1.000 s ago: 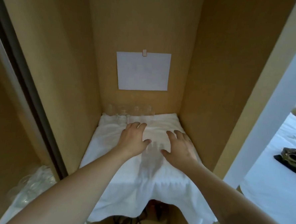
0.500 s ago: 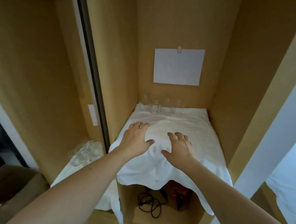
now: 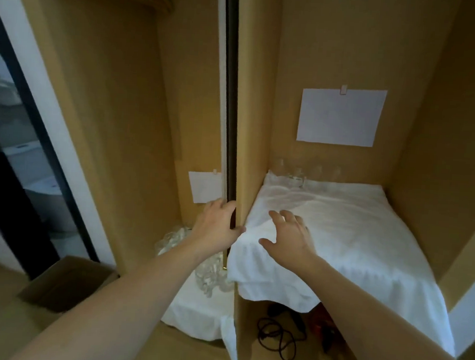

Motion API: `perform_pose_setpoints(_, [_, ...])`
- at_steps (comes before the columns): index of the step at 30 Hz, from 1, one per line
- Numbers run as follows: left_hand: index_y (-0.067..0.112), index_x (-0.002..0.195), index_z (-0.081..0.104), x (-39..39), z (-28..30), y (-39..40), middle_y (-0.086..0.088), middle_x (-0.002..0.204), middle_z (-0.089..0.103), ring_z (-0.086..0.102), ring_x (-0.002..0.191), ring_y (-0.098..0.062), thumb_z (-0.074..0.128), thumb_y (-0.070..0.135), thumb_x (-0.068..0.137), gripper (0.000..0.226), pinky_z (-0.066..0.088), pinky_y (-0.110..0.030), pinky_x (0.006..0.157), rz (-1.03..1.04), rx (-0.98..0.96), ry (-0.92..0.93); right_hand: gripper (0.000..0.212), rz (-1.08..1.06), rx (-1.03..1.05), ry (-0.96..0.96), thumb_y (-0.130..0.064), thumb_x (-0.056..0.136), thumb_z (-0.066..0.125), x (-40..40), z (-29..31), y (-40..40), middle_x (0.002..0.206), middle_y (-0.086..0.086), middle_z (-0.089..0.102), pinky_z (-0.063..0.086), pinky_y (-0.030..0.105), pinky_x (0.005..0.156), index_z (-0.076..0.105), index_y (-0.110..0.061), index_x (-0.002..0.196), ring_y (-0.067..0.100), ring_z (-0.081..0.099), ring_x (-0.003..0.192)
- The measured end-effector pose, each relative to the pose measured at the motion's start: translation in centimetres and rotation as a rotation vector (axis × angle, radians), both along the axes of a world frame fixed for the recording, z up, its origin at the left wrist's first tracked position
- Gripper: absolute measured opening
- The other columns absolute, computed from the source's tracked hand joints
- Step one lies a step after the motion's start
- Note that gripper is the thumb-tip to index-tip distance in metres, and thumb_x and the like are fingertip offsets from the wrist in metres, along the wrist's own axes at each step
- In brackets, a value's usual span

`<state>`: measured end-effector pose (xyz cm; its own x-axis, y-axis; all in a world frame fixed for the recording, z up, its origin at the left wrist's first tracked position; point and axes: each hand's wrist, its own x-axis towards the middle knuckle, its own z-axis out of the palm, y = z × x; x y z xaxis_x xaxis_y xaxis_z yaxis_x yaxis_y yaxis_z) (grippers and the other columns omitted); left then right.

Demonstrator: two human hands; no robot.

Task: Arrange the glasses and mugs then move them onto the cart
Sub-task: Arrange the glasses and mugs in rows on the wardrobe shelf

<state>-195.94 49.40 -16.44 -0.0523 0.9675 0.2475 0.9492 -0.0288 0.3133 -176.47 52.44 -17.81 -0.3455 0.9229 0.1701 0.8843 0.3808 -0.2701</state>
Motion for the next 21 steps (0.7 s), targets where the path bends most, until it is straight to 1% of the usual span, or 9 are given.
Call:
perform_pose_setpoints(5, [0.02,0.152,0.039,-7.4,-0.9,-2.3,-0.007,0.154,0.04,0.032,0.143,-0.03,0.064,0.051,0.093,0.071,0.036,-0.043,0.115,0.026,-0.025,-0.007,0.073,0.026,-0.01,0.014,-0.048,0.093,0.061,-7.2,-1.1,-2.0,0.155,0.006,0.036,0.035,0.041,0.113,0.03,-0.023,0.154,0.029,0.033,0.141])
perform_pose_setpoints(9, [0.02,0.152,0.039,-12.7,-1.5,-3.9,-0.009,0.155,0.038,0.031,0.143,-0.031,0.063,0.053,0.094,0.071,0.037,-0.044,0.114,0.049,-0.043,0.014,0.067,0.032,-0.014,0.015,-0.049,0.091,0.062,-12.6,-2.1,-3.1,0.145,0.006,0.044,0.042,0.042,0.107,0.039,-0.021,0.147,0.031,0.041,0.133])
perform_pose_setpoints(14, [0.02,0.154,0.037,-18.7,-3.4,-5.2,-0.009,0.158,0.034,0.028,0.146,-0.032,0.061,0.053,0.095,0.072,0.035,-0.047,0.116,0.072,-0.115,0.021,0.072,0.021,-0.08,0.03,-0.051,0.091,0.062,-17.9,-4.3,-4.2,0.147,0.007,0.042,0.041,0.04,0.108,0.035,-0.021,0.15,0.03,0.04,0.134])
perform_pose_setpoints(18, [0.022,0.153,0.039,-22.2,-5.6,-5.9,-0.007,0.155,0.038,0.034,0.142,-0.031,0.063,0.054,0.093,0.072,0.037,-0.045,0.114,0.108,-0.168,-0.02,0.075,0.021,-0.18,0.018,-0.051,0.091,0.062,-21.0,-6.7,-5.1,0.149,0.008,0.041,0.038,0.041,0.111,0.031,-0.023,0.154,0.031,0.038,0.137])
perform_pose_setpoints(21, [0.023,0.153,0.039,-23.6,-7.9,-6.2,-0.007,0.155,0.04,0.037,0.14,-0.031,0.063,0.053,0.093,0.071,0.038,-0.043,0.113,0.127,-0.228,-0.059,0.073,0.033,-0.237,-0.018,-0.05,0.091,0.061,-22.7,-8.4,-5.3,0.152,0.006,0.038,0.042,0.043,0.108,0.031,-0.024,0.153,0.031,0.039,0.137])
